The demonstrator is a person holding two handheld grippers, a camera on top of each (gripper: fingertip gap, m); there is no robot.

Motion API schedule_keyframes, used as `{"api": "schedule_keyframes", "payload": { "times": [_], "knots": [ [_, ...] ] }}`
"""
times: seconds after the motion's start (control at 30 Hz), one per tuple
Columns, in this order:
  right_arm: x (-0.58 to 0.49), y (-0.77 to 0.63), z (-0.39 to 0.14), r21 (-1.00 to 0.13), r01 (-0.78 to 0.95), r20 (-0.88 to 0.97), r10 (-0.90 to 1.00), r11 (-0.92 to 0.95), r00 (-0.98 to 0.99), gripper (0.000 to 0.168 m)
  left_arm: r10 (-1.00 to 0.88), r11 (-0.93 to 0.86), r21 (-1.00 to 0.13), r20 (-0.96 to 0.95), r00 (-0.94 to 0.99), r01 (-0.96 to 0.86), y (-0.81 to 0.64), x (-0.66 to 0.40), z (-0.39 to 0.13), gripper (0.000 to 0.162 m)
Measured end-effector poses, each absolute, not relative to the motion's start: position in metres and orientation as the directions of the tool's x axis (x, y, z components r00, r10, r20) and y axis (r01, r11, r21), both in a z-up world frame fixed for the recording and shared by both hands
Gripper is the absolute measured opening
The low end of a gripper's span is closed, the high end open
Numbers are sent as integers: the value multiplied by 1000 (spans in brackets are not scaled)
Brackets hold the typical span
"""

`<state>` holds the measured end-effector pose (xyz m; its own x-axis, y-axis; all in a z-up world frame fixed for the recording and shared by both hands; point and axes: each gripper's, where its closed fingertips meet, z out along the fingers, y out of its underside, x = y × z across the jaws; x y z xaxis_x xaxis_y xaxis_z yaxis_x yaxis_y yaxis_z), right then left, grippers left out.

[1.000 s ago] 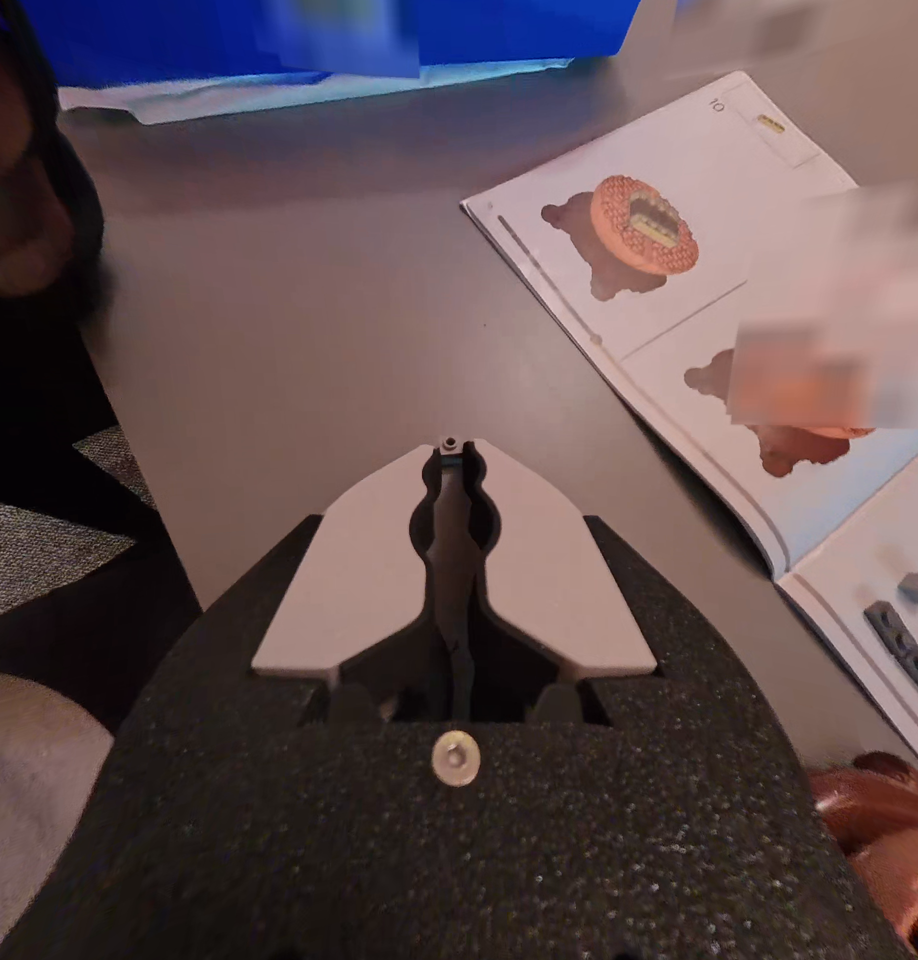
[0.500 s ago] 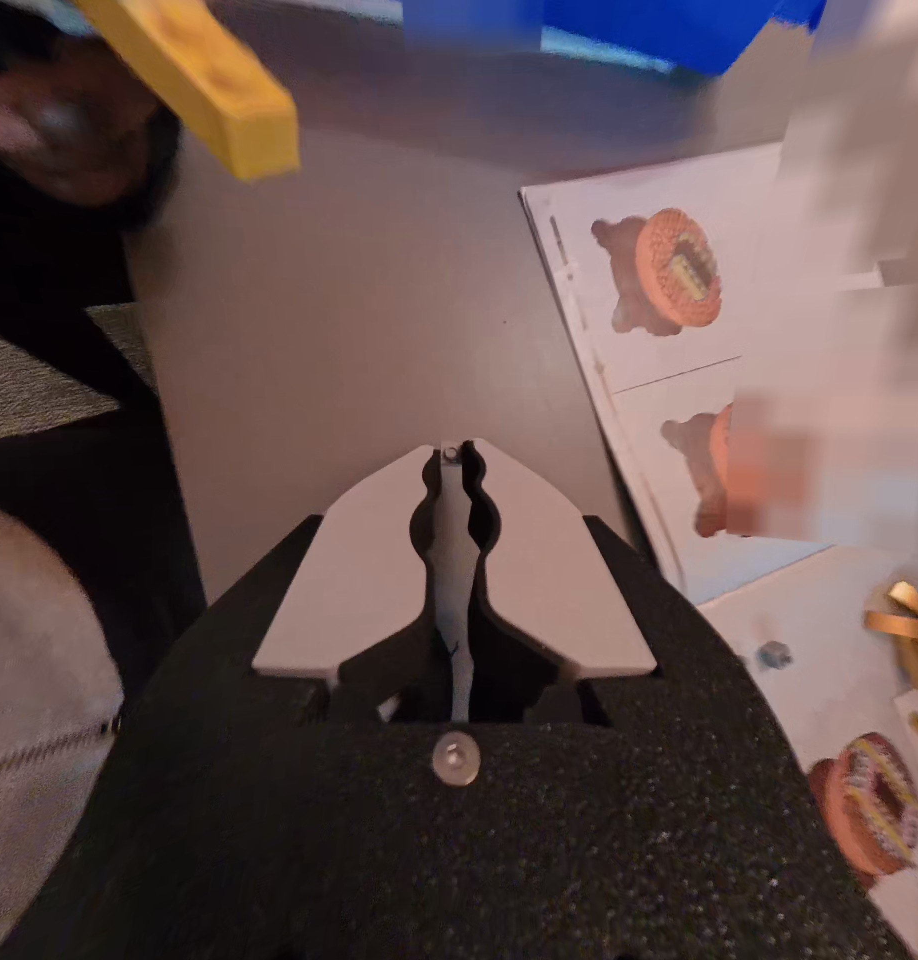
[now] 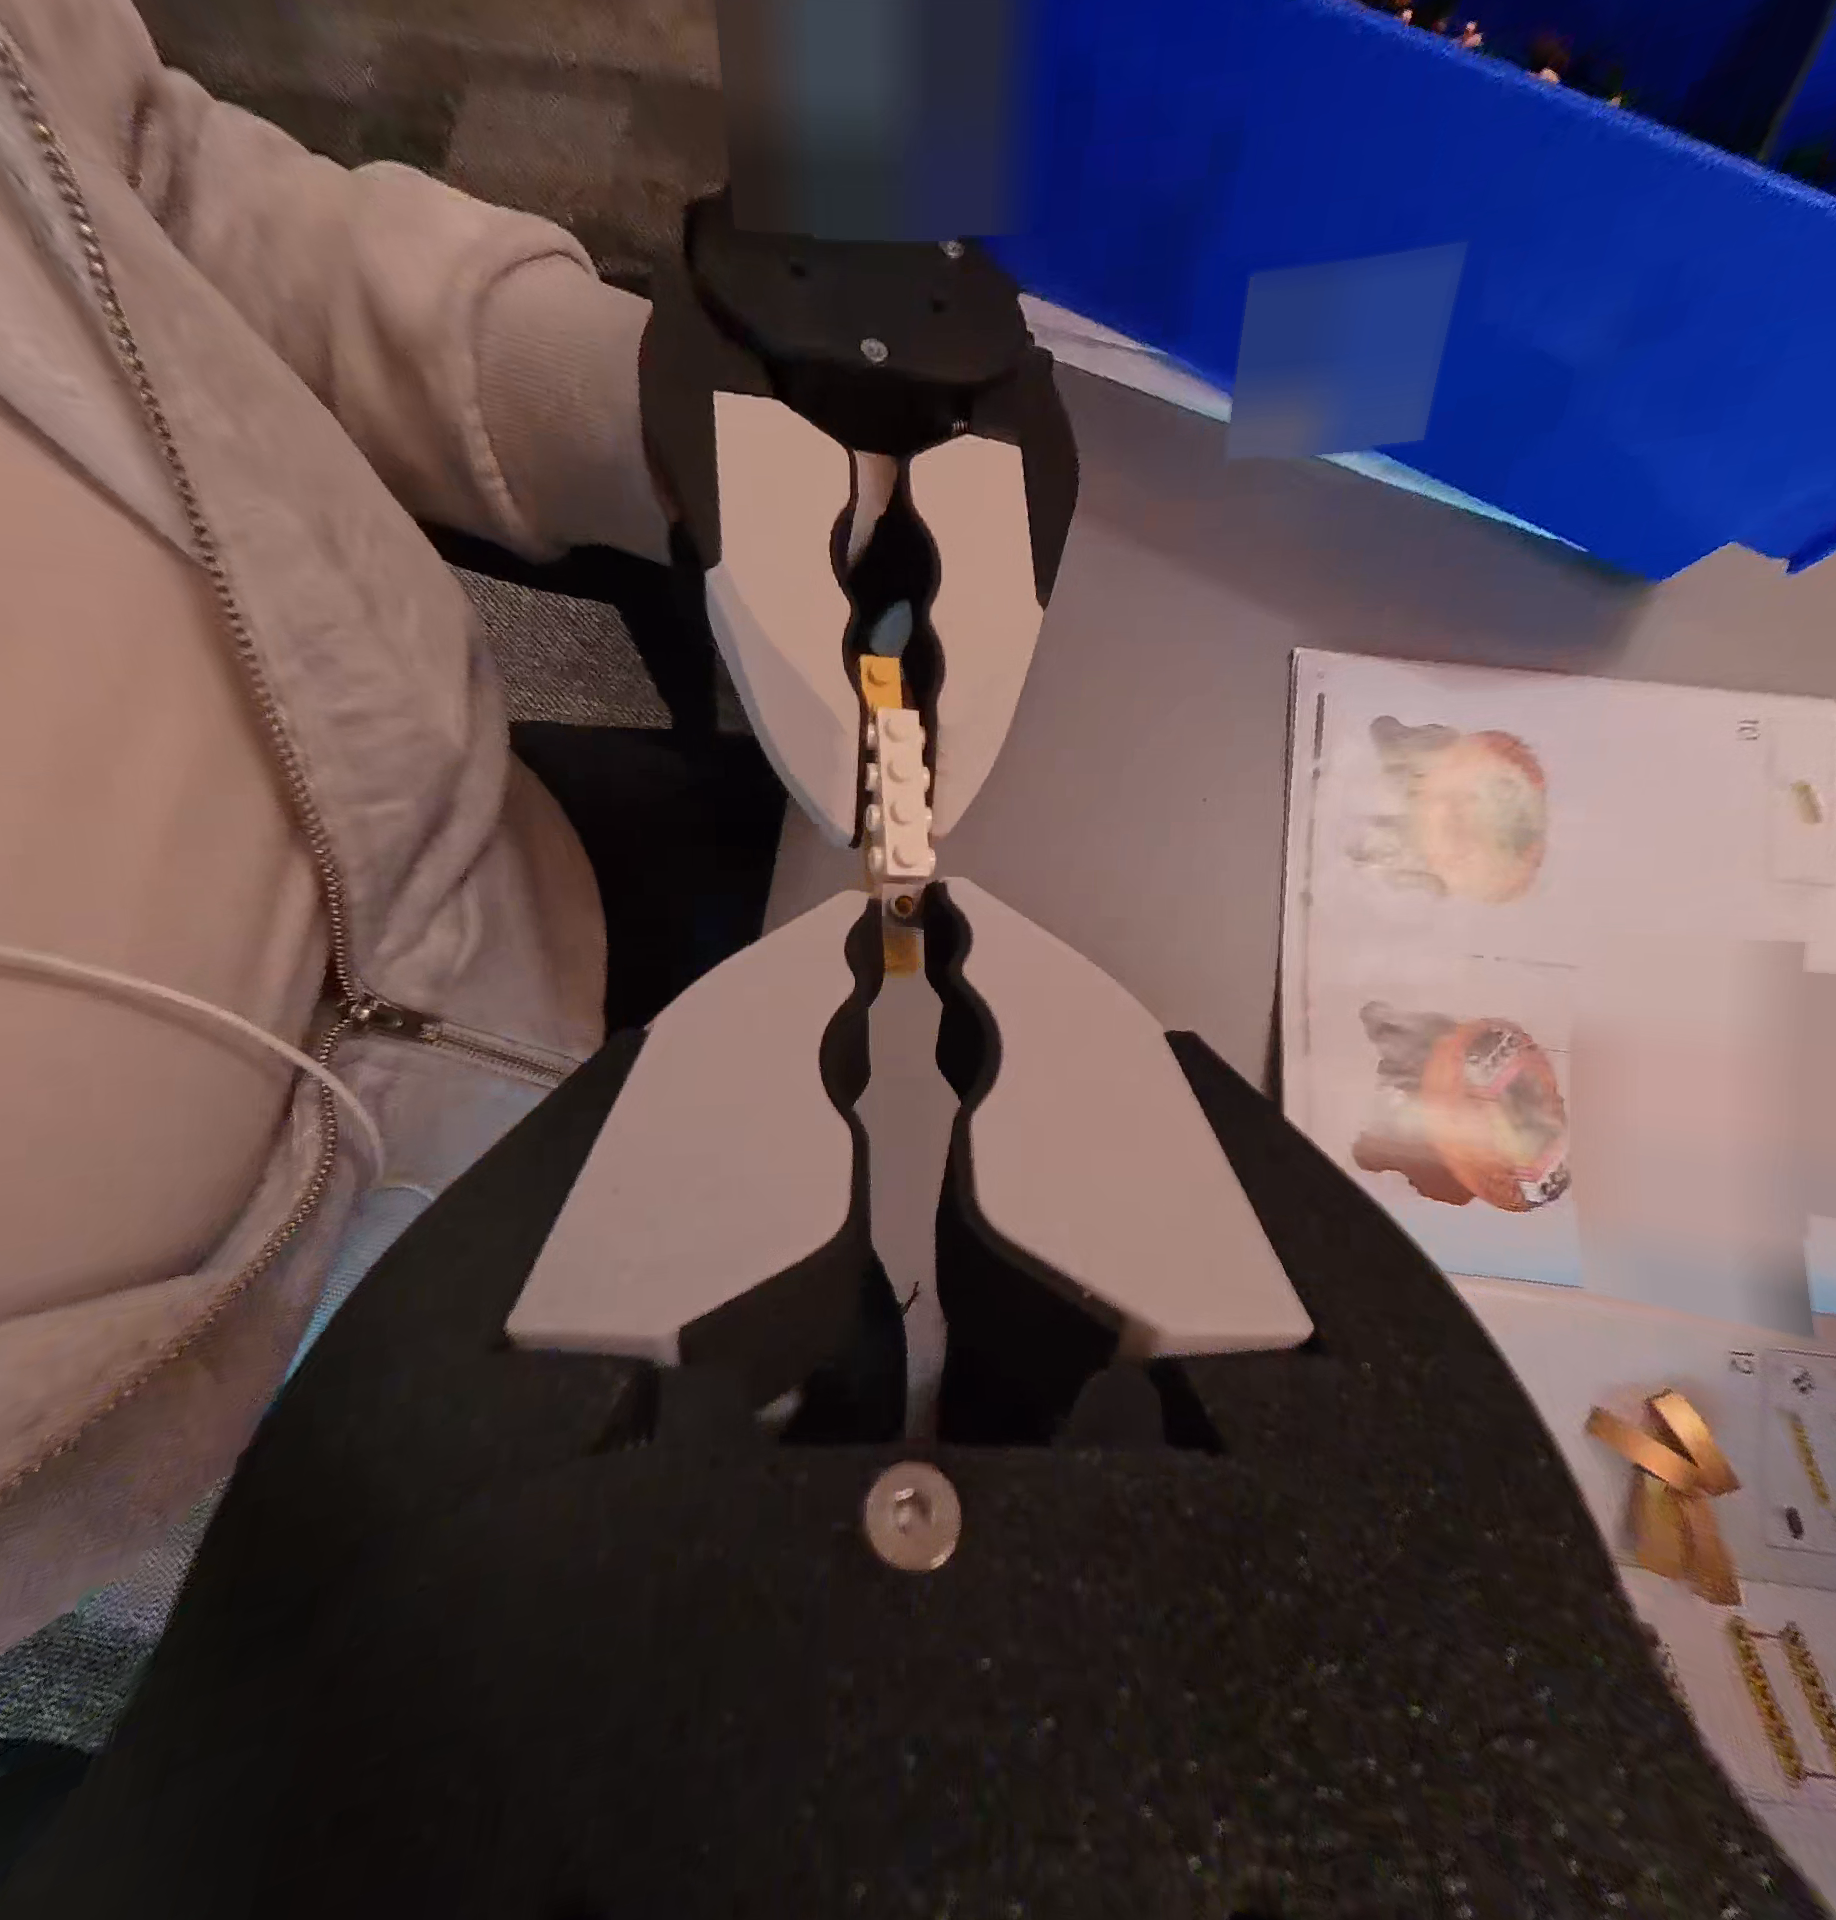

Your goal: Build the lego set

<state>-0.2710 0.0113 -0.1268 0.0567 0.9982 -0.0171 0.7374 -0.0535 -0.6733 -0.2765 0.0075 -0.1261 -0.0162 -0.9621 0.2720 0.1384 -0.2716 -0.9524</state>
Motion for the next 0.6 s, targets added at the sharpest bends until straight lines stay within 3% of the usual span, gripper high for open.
{"api": "schedule_keyframes", "payload": {
  "times": [0.6],
  "knots": [
    [-264, 15, -114, -658, 747, -89, 995, -94, 47, 7, -980, -197, -962, 191, -50, 187, 14, -269, -109, 11]
  ]
}}
